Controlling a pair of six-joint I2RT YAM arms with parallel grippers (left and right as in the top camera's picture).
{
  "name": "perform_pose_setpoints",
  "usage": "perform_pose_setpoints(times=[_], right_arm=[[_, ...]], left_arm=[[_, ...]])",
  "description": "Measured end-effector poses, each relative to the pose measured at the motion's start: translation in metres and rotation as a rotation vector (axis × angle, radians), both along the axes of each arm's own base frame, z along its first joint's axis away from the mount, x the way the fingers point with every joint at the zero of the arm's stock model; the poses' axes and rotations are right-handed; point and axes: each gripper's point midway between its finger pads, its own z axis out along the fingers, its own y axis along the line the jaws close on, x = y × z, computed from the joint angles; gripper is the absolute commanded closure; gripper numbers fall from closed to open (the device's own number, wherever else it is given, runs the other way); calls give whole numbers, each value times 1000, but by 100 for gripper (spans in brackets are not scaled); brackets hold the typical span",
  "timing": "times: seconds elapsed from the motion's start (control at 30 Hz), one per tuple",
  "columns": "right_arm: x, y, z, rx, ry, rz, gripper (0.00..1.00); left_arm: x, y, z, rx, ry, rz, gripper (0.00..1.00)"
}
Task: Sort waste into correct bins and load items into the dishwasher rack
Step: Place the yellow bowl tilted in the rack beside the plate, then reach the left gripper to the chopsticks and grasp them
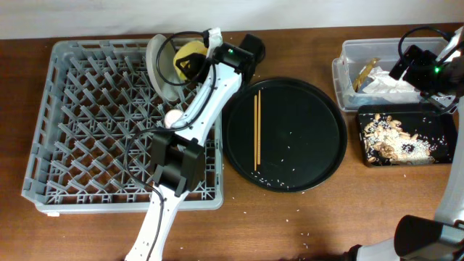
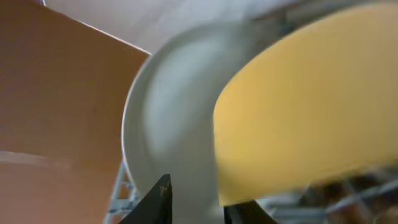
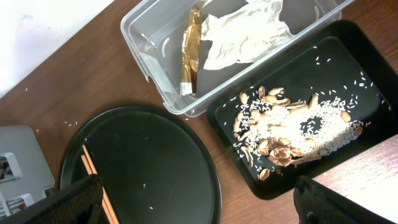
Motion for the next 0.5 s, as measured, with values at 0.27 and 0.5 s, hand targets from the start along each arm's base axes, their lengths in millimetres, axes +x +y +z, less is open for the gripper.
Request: perform_pose_setpoints(times=[0.27,0.5], right_arm=[[0,0,0,-1,0,0,1],[0,0,0,-1,0,0,2]], left_arm=[[-23,-12,-23,-73,182,-29,50],[-35,-60,-13,-432,267,-125,32]])
